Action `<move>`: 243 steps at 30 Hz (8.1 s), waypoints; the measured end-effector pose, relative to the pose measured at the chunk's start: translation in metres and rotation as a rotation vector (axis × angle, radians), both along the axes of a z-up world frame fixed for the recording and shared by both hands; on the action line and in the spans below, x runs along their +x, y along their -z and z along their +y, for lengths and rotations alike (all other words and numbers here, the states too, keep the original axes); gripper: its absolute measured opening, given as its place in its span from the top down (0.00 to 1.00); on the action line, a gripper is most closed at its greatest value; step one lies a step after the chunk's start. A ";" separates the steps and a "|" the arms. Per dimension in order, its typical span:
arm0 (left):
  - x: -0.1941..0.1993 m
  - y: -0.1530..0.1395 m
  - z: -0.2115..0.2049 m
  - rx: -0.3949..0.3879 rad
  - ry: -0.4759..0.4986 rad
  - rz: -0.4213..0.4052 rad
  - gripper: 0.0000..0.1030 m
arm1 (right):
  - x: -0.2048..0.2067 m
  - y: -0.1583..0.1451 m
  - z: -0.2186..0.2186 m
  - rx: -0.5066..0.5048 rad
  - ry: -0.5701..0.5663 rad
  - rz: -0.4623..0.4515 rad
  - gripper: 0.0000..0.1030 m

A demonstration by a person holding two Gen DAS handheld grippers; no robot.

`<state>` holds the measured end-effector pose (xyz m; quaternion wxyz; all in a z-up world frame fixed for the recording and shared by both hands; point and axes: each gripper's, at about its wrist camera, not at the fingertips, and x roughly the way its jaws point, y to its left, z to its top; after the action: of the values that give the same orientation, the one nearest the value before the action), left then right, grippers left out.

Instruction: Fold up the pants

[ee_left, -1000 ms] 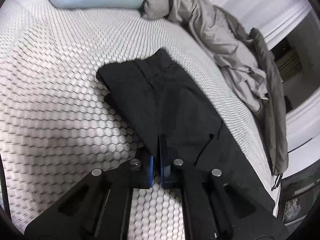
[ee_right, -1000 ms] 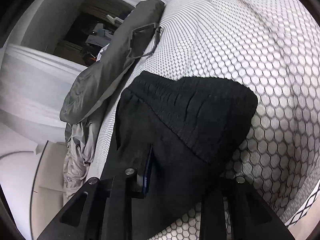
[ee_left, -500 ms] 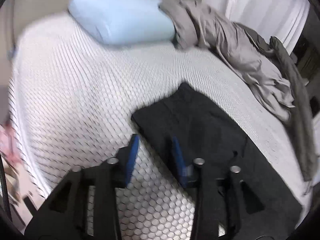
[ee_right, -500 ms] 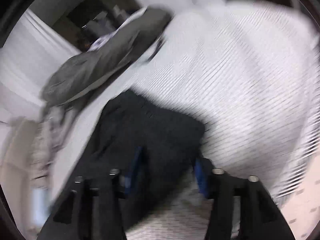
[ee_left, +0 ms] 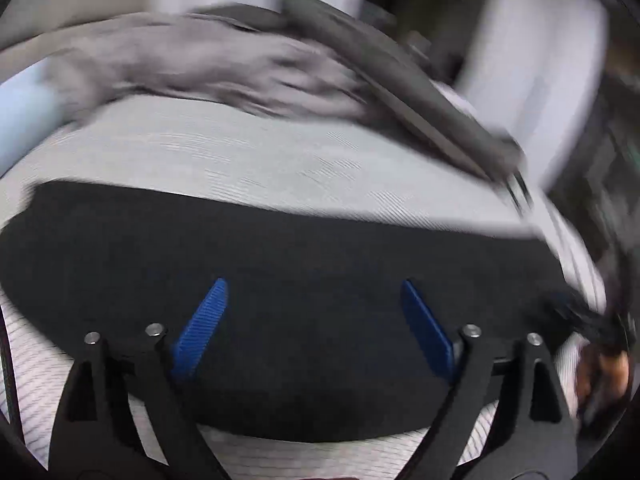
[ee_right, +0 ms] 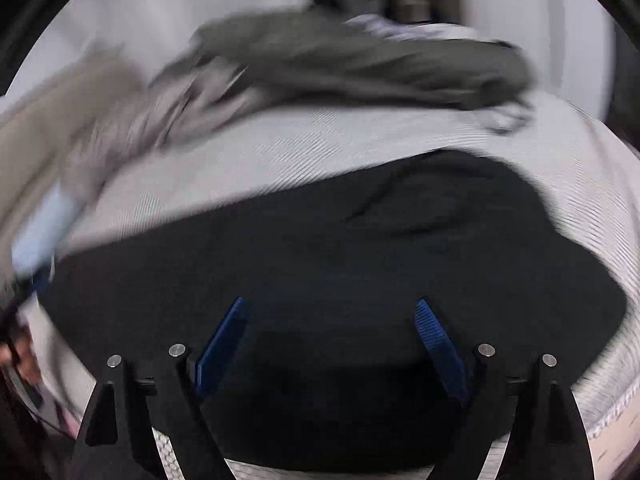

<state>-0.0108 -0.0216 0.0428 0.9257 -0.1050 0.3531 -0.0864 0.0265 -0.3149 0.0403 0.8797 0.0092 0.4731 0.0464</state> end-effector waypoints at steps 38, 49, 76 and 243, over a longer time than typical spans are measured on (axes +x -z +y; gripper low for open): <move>0.002 0.067 -0.061 0.209 0.275 0.208 0.00 | -0.051 0.003 -0.118 -0.287 0.220 0.033 0.11; 0.056 0.039 -0.088 0.208 0.294 0.178 0.01 | 0.001 -0.001 -0.027 -0.092 -0.055 0.023 0.10; 0.109 0.061 -0.070 0.237 0.153 0.282 0.01 | 0.033 0.034 0.031 -0.284 -0.114 0.080 0.12; 0.003 0.017 -0.008 0.048 -0.015 0.208 0.16 | -0.145 -0.025 -0.023 0.092 0.016 -0.009 0.03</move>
<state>-0.0081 -0.0297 0.0259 0.8869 -0.0941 0.4483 -0.0596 -0.1187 -0.3377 0.0649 0.8809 0.0532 0.4663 0.0609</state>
